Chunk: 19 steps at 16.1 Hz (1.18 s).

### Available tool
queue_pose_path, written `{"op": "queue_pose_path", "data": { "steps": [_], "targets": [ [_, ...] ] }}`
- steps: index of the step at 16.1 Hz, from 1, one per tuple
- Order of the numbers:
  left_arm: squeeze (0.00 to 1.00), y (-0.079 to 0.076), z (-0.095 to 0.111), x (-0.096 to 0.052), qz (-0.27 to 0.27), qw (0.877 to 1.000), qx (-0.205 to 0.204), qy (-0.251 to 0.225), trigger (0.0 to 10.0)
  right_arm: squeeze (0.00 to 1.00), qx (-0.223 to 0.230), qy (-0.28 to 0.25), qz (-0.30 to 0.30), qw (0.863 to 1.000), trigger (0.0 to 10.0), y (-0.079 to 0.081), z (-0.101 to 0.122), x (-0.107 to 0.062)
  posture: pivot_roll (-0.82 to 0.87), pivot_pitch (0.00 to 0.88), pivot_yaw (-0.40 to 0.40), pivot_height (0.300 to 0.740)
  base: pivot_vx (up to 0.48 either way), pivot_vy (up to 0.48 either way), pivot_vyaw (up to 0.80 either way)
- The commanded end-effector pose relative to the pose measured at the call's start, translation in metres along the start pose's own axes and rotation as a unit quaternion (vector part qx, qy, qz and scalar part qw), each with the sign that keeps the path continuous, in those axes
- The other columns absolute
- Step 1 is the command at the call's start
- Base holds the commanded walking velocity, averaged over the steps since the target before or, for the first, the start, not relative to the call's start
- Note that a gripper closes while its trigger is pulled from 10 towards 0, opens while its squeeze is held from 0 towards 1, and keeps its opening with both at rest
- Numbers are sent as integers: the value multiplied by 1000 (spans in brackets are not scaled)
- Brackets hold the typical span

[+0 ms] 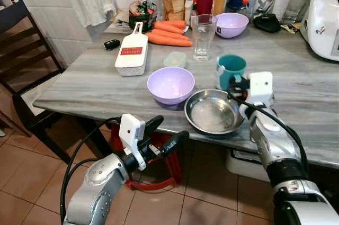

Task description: Setting the table

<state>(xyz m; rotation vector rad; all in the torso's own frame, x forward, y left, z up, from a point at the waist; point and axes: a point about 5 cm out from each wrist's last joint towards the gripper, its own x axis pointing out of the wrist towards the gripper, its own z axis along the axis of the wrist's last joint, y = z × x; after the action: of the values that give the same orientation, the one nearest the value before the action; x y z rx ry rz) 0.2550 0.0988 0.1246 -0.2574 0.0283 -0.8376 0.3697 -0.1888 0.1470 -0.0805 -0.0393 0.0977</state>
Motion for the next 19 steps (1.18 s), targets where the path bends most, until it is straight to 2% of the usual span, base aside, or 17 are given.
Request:
{"op": "queue_pose_path", "data": {
  "steps": [1, 2, 7, 13, 19],
  "targets": [
    [0, 0, 3, -1, -3, 1000, 6, 4, 10000, 525, -3, -17, 2, 1000, 10000, -1, 8, 3, -94, 97, 86, 740, 0, 0, 0],
    [0, 0, 3, -1, -3, 1000, 6, 5, 10000, 1000, -1, -18, 3, 1000, 10000, -3, 7, 3, -94, 97, 86, 740, 0, 0, 0],
    [0, 1, 2, 0, -7, 1000, 6, 6, 10000, 1000, -24, -40, -20, 999, 10000, -8, 13, 6, -94, 87, 90, 740, 0, 0, 0],
    [0, 3, 1, 1, -6, 1000, 7, 8, 10000, 1000, -22, -77, -45, 996, 10000, -13, 24, 6, -97, 74, 90, 740, 0, 0, 0],
    [0, 6, 2, 3, 5, 1000, 11, 4, 10000, 1000, -9, -132, -62, 989, 10000, -10, 40, -7, -105, 69, 91, 740, 0, 0, 0]
  ]
}}
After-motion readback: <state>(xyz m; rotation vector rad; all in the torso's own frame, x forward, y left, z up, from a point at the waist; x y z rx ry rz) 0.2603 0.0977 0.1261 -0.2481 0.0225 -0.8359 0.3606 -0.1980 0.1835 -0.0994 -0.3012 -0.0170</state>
